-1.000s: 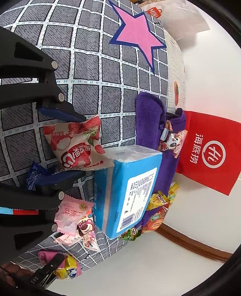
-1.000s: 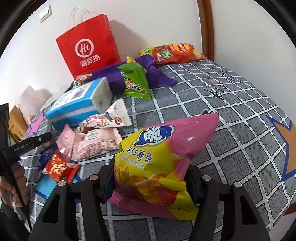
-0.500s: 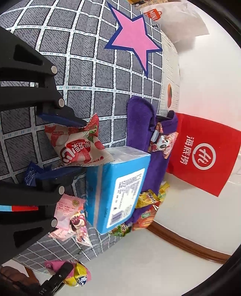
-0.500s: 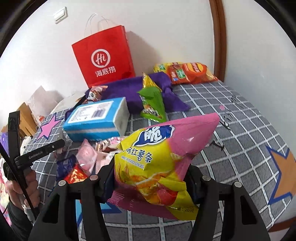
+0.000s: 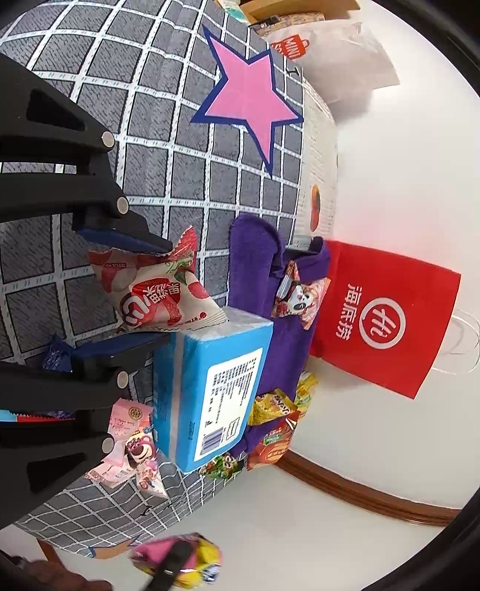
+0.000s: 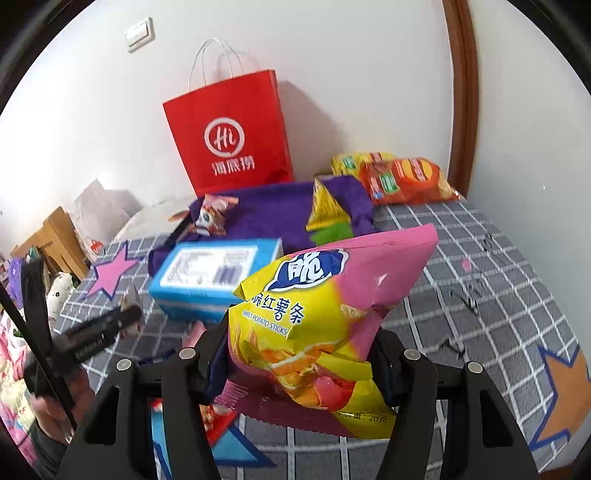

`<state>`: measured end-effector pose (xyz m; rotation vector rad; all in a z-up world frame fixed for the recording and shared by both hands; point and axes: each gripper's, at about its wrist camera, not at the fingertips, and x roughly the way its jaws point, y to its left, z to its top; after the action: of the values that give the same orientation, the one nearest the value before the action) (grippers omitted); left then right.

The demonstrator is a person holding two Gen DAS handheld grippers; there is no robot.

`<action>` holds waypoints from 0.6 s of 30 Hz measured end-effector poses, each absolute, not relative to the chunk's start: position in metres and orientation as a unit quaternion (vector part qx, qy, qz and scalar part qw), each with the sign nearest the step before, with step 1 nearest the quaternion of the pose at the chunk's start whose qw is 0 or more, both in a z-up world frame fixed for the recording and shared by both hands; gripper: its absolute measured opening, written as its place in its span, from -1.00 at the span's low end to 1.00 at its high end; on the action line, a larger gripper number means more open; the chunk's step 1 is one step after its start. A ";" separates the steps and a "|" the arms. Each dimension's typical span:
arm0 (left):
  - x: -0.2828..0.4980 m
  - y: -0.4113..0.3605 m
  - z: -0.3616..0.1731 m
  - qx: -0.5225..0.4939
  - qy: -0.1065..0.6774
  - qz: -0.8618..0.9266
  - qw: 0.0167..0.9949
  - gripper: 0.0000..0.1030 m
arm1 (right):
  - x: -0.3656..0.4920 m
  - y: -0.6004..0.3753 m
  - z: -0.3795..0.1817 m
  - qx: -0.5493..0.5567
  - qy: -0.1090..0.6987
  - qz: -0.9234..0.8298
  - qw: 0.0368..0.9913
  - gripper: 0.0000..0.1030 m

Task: Organize snacks
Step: 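Carry the sweet potato bag toward the towel with the right tool while the left lifts its bag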

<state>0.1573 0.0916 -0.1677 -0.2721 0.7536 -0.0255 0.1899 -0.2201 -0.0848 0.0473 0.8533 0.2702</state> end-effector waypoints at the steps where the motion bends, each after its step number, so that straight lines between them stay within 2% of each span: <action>1: 0.157 0.093 -0.168 -0.134 0.366 -0.010 0.921 -0.24 | 0.193 -0.218 -0.082 0.023 0.411 0.132 0.902 0.20; 9: 0.161 0.104 -0.172 -0.151 0.375 0.013 0.915 -0.24 | 0.235 -0.201 -0.057 0.030 0.396 0.147 0.906 0.20; 18: 0.163 0.112 -0.177 -0.162 0.378 0.024 0.911 -0.24 | 0.296 -0.186 -0.060 0.051 0.415 0.175 0.891 0.20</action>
<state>0.1627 0.1121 -0.1769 -0.3343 0.7784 0.0505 0.2960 -0.1865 -0.0600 0.1063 0.8614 0.3624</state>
